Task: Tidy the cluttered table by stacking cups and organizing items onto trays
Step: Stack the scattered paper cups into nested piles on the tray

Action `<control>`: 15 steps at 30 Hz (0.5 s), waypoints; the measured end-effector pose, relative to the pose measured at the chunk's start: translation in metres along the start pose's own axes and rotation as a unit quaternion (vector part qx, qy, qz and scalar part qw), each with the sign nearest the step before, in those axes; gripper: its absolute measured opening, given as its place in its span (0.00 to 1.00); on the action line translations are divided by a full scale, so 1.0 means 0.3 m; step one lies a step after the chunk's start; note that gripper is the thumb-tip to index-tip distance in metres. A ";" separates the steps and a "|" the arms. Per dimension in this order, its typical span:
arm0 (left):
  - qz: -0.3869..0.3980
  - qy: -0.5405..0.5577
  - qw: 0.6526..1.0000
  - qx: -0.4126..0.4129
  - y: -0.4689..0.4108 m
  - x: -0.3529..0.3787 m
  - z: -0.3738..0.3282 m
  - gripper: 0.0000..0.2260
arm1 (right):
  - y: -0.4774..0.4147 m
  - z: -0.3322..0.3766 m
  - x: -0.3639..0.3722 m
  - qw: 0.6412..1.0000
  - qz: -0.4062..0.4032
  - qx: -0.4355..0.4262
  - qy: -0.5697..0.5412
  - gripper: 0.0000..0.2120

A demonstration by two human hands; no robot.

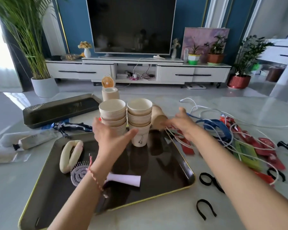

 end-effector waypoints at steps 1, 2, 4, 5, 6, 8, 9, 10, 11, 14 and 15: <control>0.015 0.035 0.999 -0.036 -0.034 0.013 0.015 0.51 | -0.042 0.014 0.019 1.000 0.013 0.020 0.002 0.48; 0.031 0.055 0.997 -0.049 -0.053 0.026 0.023 0.50 | -0.070 0.025 0.042 0.999 0.028 0.030 0.015 0.45; 0.062 0.062 0.995 -0.038 -0.072 0.055 0.034 0.48 | -0.111 0.037 0.103 0.996 0.069 0.023 0.053 0.36; 0.070 0.057 0.996 -0.027 -0.074 0.067 0.040 0.47 | -0.128 0.039 0.137 0.993 0.090 0.011 0.070 0.33; 0.073 0.051 0.996 -0.013 -0.070 0.073 0.041 0.46 | -0.143 0.037 0.157 0.990 0.109 -0.005 0.093 0.32; 0.074 0.026 0.997 0.014 -0.068 0.077 0.047 0.44 | -0.180 0.044 0.164 0.977 0.140 -0.012 0.163 0.27; 0.080 0.010 0.996 0.026 -0.068 0.074 0.053 0.45 | -0.205 0.057 0.151 0.976 0.123 -0.009 0.178 0.21; 0.089 -0.007 0.995 0.036 -0.065 0.068 0.059 0.46 | -0.232 0.080 0.125 0.983 0.065 -0.014 0.172 0.15; 0.095 -0.020 0.994 0.042 -0.071 0.069 0.063 0.47 | -0.277 0.115 0.092 0.985 -0.032 -0.034 0.165 0.12; 0.122 0.030 0.992 0.020 -0.055 0.054 0.047 0.49 | -0.389 0.174 0.110 0.986 -0.114 -0.025 0.121 0.24; 0.134 0.057 0.989 0.015 -0.028 0.051 0.028 0.50 | -0.403 0.147 0.145 0.990 -0.068 0.014 0.122 0.34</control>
Point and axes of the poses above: each hand's wrist, its own y-axis away from the middle knuckle, its own x-axis out of the palm, z = x × y, the point moved 5 cm from there along -y, towards the middle knuckle, and after that the axes turned 5 degrees about -z, right-handed, at the moved point
